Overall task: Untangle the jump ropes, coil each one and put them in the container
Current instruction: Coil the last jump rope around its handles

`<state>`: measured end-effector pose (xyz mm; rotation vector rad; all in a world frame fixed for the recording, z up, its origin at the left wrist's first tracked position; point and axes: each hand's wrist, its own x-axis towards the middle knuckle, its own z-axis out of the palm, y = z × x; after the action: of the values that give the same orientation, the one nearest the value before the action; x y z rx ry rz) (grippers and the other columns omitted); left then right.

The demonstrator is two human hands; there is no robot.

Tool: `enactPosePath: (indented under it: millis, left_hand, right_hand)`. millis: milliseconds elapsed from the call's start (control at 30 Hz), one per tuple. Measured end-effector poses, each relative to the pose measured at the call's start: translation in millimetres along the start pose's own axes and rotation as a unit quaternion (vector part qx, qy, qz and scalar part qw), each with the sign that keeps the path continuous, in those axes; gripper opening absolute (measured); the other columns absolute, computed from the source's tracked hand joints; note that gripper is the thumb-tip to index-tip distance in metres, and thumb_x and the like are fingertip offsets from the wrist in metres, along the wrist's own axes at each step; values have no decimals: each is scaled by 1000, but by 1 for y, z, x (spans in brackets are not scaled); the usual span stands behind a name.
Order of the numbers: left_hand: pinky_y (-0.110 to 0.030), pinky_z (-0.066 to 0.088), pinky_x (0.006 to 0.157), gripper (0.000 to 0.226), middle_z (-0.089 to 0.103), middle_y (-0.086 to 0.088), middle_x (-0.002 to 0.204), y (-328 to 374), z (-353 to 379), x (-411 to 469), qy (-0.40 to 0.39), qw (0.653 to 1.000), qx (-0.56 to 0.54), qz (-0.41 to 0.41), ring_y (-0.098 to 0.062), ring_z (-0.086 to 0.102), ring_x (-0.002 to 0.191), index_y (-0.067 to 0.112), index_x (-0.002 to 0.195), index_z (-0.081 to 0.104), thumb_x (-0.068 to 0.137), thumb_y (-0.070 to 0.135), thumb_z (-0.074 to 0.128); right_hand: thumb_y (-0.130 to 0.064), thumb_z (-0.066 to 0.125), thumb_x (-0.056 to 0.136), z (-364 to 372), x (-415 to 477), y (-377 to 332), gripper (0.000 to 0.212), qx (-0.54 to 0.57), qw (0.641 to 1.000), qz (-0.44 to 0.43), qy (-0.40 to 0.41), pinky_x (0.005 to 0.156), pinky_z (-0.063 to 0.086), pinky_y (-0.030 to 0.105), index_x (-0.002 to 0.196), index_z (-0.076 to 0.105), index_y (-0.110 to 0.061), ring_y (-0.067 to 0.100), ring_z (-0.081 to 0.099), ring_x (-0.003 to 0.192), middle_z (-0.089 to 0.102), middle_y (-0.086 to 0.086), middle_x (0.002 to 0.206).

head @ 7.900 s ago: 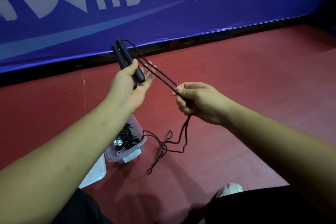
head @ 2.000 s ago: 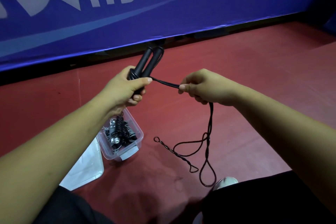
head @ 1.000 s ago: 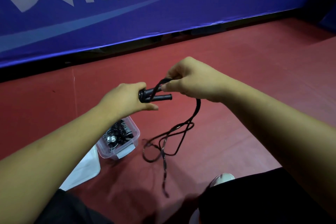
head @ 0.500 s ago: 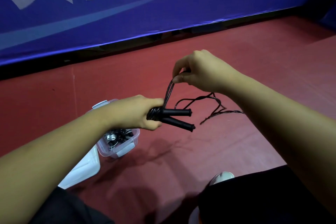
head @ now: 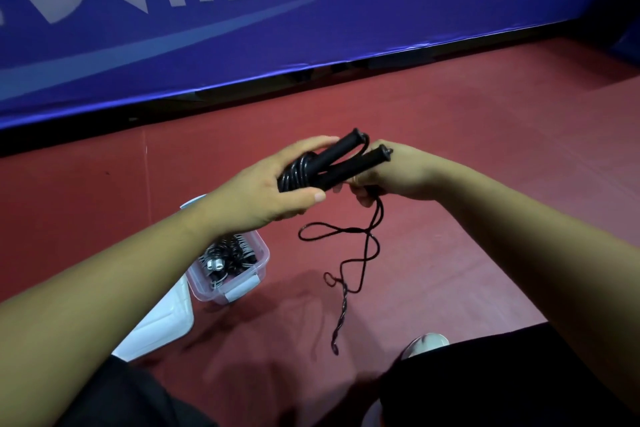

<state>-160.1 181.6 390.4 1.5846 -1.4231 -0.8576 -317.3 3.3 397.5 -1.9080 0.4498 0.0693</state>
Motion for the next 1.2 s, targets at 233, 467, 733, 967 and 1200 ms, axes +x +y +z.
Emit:
enactPosePath:
  millis: [233,467,733,967,1200]
  left_hand:
    - [-22,36,47,22,57,-9,68,-3,-5,7,88,991,-82,-65,-18,48,56,18,110,58,91,13,68]
    - [-25,34,50,23,55,-7,67,-26,-48,20,282,952,-61,-103,-17,45,51,22,105,53,90,14,69]
    - [-39,46,71,33,66,-11,93,-38,-37,15,301,893,324,-80,-37,61,85,21,117,49,89,27,65]
    - [-39,47,67,34,66,-14,92,-43,-18,13,194,900,375,-105,-39,63,83,23,116,44,88,29,63]
    - [-39,50,69,28,66,-5,91,-34,0,9,63,898,423,-107,-34,62,86,29,106,46,85,35,63]
  right_hand:
    - [-30,51,103,9,6,3,33,1,998,58,-27,65,50,34,100,69,-2,19,49,58,47,3,64]
    - [-20,44,106,29,4,-11,25,89,993,76,21,50,32,24,105,62,-2,11,31,50,38,0,64]
    - [-12,54,101,54,-6,-42,20,39,997,61,15,48,44,25,105,65,4,13,42,49,46,3,64]
    - [-12,63,96,48,-14,-53,17,-38,999,16,24,44,37,24,95,72,3,12,40,47,46,-2,55]
    - [-16,66,93,32,-14,-54,20,-122,990,-9,74,46,33,29,80,72,-2,18,38,44,42,1,50]
